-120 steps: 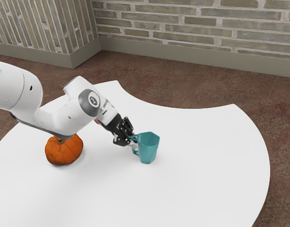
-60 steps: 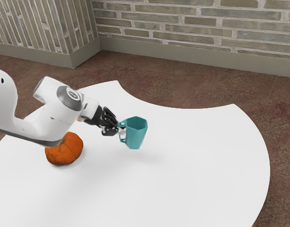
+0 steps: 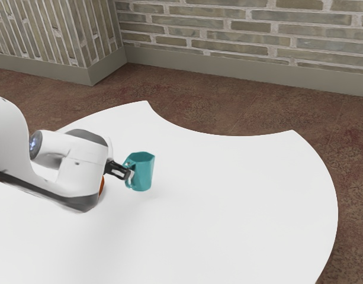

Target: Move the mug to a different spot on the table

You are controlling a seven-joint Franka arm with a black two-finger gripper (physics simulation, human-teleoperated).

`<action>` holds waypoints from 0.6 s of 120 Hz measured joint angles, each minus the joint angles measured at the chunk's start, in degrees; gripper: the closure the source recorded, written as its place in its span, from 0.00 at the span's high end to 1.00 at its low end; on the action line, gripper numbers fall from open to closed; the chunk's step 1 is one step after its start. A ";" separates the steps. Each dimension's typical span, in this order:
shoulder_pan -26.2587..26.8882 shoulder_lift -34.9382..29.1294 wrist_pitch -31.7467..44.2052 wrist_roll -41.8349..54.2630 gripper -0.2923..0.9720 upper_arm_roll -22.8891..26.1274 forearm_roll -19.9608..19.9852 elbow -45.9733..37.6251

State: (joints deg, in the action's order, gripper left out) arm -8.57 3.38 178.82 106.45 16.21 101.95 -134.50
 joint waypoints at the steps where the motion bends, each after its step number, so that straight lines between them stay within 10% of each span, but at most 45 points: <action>1: 0.13 0.21 0.32 0.01 0.26 -0.01 0.10 0.01; 72: 1.89 6.74 6.80 0.26 0.26 -0.02 -2.71 5.95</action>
State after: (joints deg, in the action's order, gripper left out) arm -6.68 10.11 185.62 106.71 16.19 99.24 -128.56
